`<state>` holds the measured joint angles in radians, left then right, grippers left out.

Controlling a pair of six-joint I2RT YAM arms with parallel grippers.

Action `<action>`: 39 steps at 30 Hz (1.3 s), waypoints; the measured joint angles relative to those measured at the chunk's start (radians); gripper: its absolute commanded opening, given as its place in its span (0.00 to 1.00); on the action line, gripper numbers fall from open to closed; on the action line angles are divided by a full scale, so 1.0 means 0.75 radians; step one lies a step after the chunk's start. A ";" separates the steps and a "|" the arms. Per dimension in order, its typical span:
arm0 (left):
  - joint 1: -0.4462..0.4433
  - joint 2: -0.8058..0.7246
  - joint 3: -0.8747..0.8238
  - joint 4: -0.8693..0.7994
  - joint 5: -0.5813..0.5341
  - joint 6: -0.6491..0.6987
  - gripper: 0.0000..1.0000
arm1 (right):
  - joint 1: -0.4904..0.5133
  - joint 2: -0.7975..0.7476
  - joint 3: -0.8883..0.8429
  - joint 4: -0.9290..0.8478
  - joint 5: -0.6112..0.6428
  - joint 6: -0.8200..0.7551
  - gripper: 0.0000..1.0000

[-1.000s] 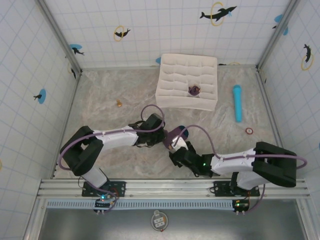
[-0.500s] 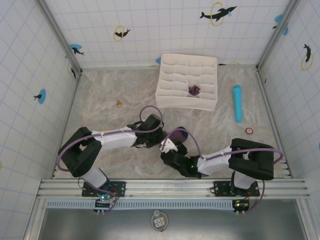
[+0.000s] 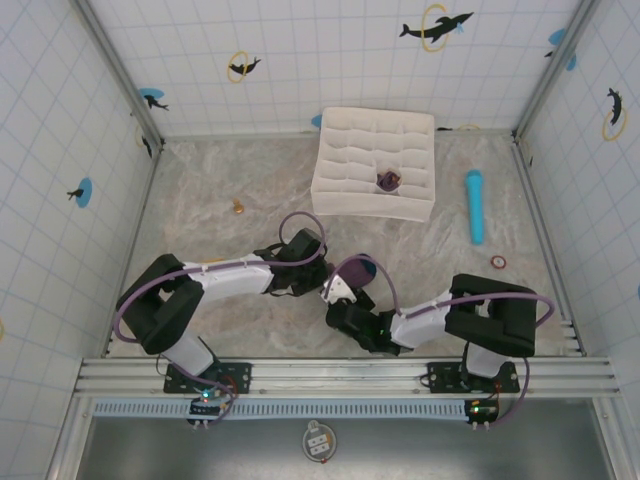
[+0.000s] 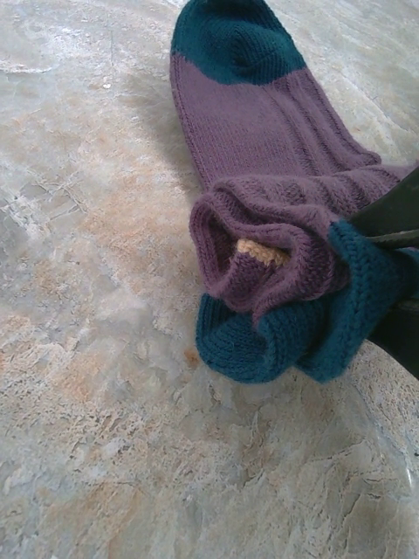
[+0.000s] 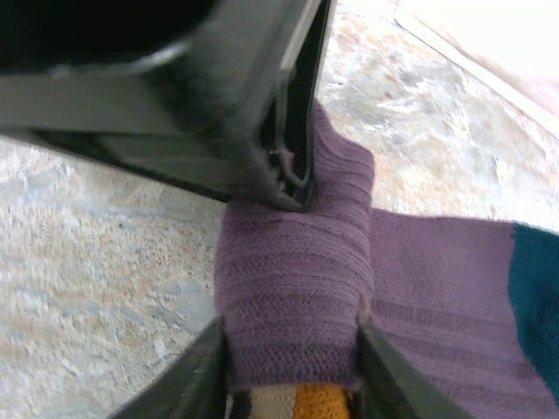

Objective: Roll the socks

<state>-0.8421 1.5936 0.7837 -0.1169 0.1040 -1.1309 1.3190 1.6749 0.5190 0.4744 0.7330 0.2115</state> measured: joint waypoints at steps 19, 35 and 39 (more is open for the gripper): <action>0.007 -0.126 -0.103 0.068 -0.018 -0.029 0.80 | -0.106 -0.072 -0.088 0.080 -0.247 0.419 0.00; 0.007 -0.216 -0.137 0.143 -0.076 -0.024 0.77 | -0.380 -0.132 -0.365 0.511 -0.774 1.049 0.00; 0.007 -0.216 -0.137 0.149 -0.075 -0.024 0.75 | -0.425 -0.131 -0.425 0.594 -0.863 1.188 0.00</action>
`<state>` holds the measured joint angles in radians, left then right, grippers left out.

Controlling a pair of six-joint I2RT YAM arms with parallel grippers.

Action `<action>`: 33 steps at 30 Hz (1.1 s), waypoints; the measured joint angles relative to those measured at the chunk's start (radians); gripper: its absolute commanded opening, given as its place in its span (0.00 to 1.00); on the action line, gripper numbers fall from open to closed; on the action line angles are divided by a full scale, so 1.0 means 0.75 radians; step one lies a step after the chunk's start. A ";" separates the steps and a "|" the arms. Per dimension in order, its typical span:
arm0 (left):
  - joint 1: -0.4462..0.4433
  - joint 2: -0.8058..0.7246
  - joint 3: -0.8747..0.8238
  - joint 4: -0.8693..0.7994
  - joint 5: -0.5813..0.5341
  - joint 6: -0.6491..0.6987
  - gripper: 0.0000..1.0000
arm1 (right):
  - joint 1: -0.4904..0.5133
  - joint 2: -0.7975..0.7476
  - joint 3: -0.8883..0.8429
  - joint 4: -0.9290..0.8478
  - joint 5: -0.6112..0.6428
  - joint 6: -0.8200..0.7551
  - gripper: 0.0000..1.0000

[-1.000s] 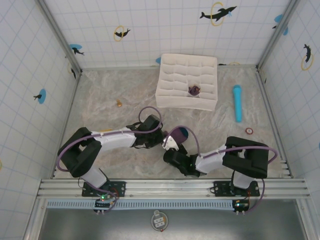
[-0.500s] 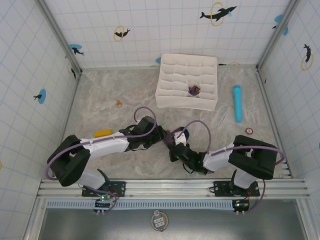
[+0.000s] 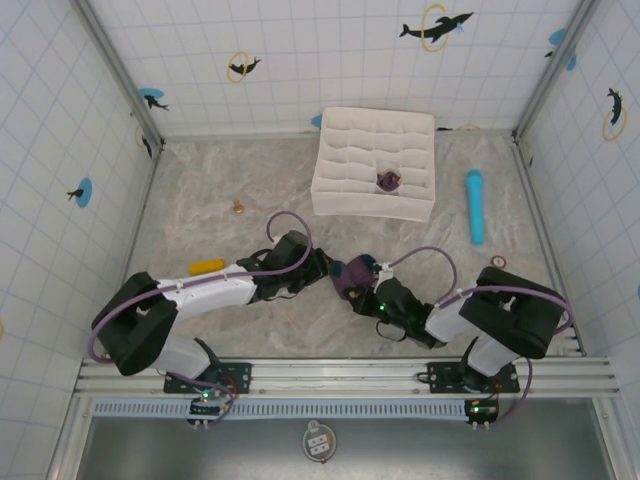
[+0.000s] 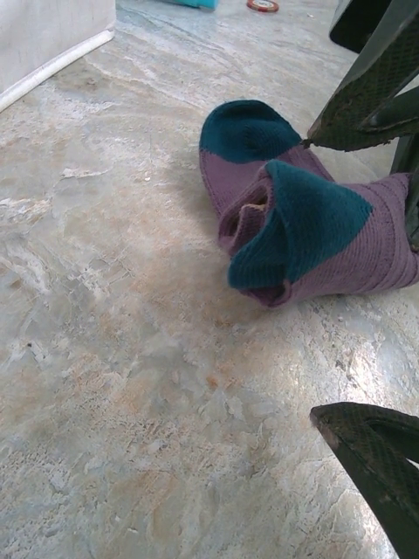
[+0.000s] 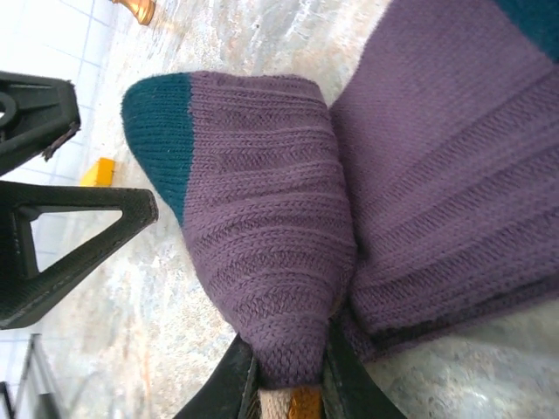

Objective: Roll the socks

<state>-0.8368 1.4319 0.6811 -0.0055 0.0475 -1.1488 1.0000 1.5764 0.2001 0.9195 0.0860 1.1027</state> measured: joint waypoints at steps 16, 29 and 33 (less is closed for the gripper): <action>-0.073 0.101 -0.015 0.138 0.065 0.071 0.58 | -0.154 0.056 -0.034 0.119 -0.281 0.206 0.00; -0.082 0.239 -0.017 0.253 0.069 0.072 0.54 | -0.216 0.052 0.004 0.052 -0.395 0.204 0.00; -0.083 0.286 0.015 0.272 0.078 0.087 0.44 | -0.234 0.047 0.004 0.045 -0.424 0.198 0.05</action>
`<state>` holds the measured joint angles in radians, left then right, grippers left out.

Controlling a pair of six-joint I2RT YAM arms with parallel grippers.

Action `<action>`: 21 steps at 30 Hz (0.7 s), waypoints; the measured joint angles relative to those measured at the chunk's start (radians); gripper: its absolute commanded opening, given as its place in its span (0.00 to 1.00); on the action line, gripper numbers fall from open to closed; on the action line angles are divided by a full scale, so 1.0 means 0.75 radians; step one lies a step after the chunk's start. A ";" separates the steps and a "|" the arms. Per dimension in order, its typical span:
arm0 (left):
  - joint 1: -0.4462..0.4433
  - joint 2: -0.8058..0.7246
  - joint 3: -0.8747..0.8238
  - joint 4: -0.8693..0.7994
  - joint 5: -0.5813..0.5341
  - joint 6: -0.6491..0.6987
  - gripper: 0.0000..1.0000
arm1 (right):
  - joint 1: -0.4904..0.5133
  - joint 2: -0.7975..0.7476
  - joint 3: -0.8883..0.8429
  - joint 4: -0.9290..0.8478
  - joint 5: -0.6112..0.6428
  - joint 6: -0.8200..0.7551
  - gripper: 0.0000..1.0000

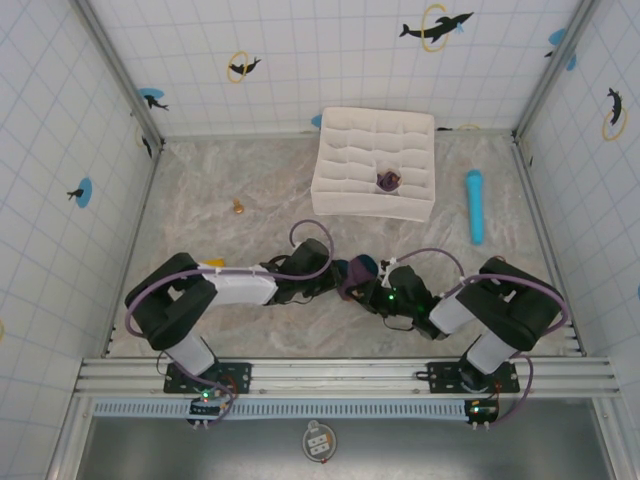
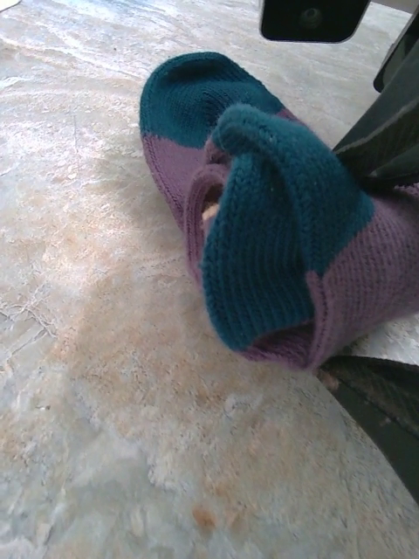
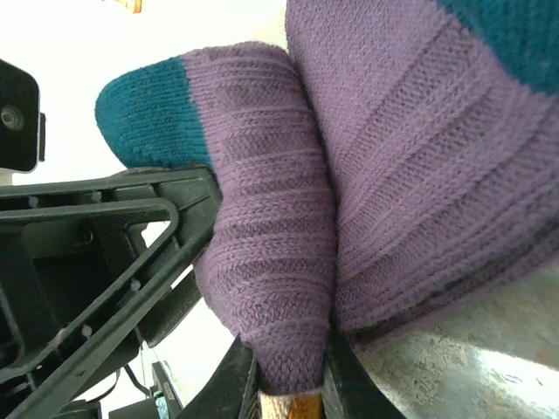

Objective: Roll the socks

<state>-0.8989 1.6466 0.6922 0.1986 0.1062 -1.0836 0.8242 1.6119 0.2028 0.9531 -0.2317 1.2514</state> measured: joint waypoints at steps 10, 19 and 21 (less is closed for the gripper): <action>-0.003 0.039 0.052 -0.013 0.008 -0.008 0.01 | -0.009 -0.093 0.002 -0.128 0.004 -0.078 0.26; 0.004 0.042 0.113 -0.134 0.018 -0.018 0.00 | 0.046 -0.336 0.105 -0.639 0.119 -0.404 0.58; 0.018 0.041 0.135 -0.183 0.018 -0.017 0.00 | 0.072 -0.383 0.142 -0.763 0.162 -0.498 0.65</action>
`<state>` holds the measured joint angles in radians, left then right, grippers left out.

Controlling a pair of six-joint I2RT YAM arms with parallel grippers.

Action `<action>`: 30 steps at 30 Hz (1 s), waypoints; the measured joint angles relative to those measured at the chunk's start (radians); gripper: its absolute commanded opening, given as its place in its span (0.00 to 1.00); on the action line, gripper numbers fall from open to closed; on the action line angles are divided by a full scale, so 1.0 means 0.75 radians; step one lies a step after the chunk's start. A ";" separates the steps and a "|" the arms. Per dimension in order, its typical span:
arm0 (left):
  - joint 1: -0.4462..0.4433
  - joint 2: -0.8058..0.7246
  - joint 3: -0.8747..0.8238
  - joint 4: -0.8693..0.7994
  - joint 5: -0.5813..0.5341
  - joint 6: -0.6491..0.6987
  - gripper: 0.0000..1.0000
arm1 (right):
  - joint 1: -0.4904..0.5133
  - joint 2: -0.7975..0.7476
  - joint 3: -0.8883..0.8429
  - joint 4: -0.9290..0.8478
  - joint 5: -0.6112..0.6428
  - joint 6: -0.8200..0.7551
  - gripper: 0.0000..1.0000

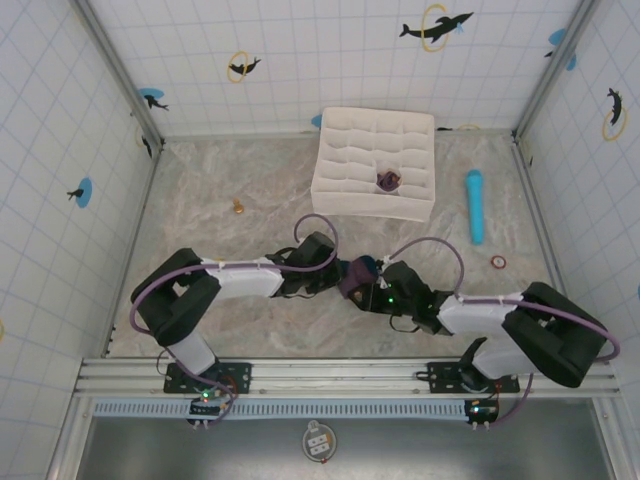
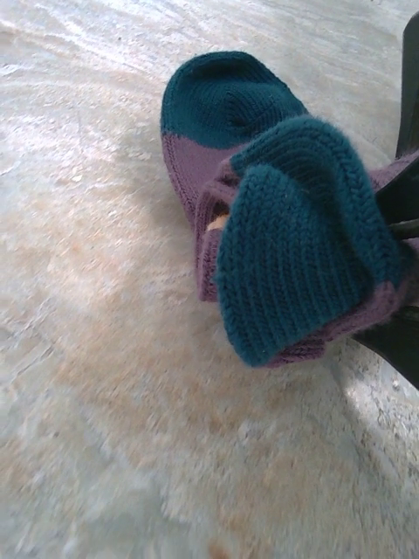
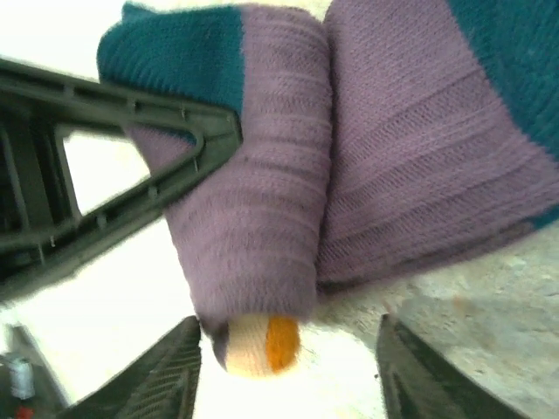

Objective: Roll the socks

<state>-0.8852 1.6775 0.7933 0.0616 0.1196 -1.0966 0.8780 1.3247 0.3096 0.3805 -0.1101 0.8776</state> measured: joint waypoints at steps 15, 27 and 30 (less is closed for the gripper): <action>0.047 -0.012 0.078 -0.224 0.058 0.001 0.00 | 0.347 -0.163 0.148 -0.381 0.608 -0.585 0.73; 0.050 -0.015 0.081 -0.251 0.099 0.000 0.00 | 0.572 0.203 0.268 -0.183 1.017 -0.901 0.73; 0.051 -0.015 0.081 -0.252 0.109 -0.001 0.00 | 0.576 0.296 0.291 -0.133 1.098 -0.915 0.71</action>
<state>-0.8471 1.6661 0.8539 -0.1272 0.2016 -1.0969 1.3098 1.5463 0.5278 0.2806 0.7132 0.1913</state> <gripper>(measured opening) 0.137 0.721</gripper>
